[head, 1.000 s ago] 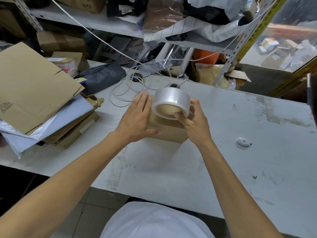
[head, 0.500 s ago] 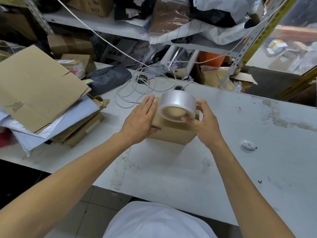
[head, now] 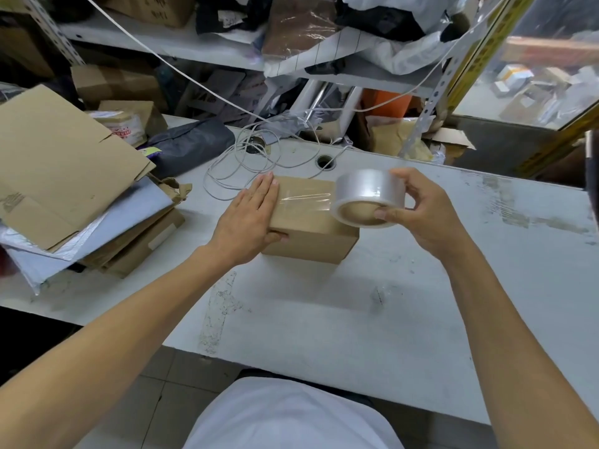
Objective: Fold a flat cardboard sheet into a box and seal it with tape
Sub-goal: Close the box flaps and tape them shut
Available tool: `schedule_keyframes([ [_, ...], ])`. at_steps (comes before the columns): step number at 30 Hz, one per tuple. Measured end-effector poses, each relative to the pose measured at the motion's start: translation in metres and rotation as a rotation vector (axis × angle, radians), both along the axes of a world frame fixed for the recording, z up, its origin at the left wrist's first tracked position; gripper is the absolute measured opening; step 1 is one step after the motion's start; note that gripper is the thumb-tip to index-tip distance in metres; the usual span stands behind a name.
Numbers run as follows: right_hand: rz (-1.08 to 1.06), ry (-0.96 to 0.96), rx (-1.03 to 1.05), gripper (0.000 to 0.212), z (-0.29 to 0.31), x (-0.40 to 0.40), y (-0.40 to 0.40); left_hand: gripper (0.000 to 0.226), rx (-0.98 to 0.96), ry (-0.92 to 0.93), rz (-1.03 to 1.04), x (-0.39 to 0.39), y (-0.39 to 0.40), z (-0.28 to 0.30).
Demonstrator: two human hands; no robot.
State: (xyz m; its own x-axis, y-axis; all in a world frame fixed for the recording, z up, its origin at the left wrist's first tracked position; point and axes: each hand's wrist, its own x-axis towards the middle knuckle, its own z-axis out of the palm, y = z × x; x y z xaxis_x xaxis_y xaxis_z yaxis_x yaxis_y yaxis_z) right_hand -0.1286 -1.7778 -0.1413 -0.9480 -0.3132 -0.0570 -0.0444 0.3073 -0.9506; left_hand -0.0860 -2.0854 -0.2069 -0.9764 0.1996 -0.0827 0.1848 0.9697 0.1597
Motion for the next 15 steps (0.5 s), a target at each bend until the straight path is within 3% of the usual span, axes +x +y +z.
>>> schedule_keyframes([
  [4,-0.029,0.021,0.081,0.054,0.014,-0.002,0.012,0.107,0.000,-0.005,0.004,-0.002,0.000,0.002],
  [15,-0.033,-0.001,0.005,0.056,0.004,-0.002,0.023,0.123,-0.142,0.009,-0.069,-0.015,0.046,0.009],
])
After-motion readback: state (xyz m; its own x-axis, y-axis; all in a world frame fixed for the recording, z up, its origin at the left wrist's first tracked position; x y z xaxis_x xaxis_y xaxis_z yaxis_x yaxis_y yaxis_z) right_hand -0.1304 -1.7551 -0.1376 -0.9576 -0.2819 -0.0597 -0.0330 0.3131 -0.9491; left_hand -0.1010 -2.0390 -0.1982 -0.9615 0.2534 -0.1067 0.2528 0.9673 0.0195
